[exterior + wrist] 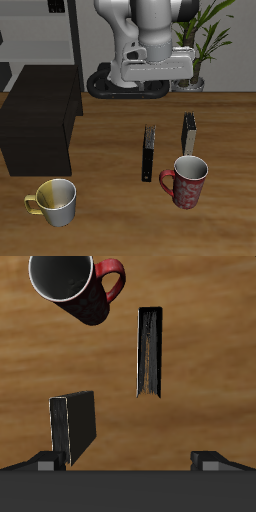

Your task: Place the yellow book upright on top of the shelf

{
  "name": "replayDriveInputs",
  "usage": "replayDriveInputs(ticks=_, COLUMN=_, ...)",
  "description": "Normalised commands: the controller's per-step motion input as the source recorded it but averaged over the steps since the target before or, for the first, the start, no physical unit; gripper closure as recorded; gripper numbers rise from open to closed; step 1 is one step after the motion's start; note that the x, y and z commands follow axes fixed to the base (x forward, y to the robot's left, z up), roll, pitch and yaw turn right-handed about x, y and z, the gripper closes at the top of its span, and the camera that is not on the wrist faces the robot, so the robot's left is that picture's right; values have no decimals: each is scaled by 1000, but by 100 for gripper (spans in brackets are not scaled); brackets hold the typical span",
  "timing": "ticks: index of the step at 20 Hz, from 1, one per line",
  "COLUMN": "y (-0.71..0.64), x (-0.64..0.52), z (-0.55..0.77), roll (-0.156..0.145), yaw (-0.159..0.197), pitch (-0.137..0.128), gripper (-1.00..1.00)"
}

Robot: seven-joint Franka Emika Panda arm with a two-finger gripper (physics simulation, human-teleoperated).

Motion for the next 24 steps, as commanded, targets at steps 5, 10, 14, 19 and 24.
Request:
replayDriveInputs(ticks=5, y=206, x=73, z=-265, roll=1, yaw=18, pitch=0, gripper=-100)
replayDriveInputs(ticks=10, y=222, x=103, z=-375, roll=2, yaw=-3, pitch=-12, gripper=-100)
replayDriveInputs(ticks=14, y=273, x=71, z=-464, roll=-7, yaw=33, pitch=15, gripper=-100)
replayDriveInputs(ticks=19, y=222, x=-26, z=-272, roll=-3, yaw=0, pitch=3, gripper=-100)
replayDriveInputs(ticks=24, y=225, x=-56, z=-250, roll=15, yaw=6, pitch=7, gripper=-100)
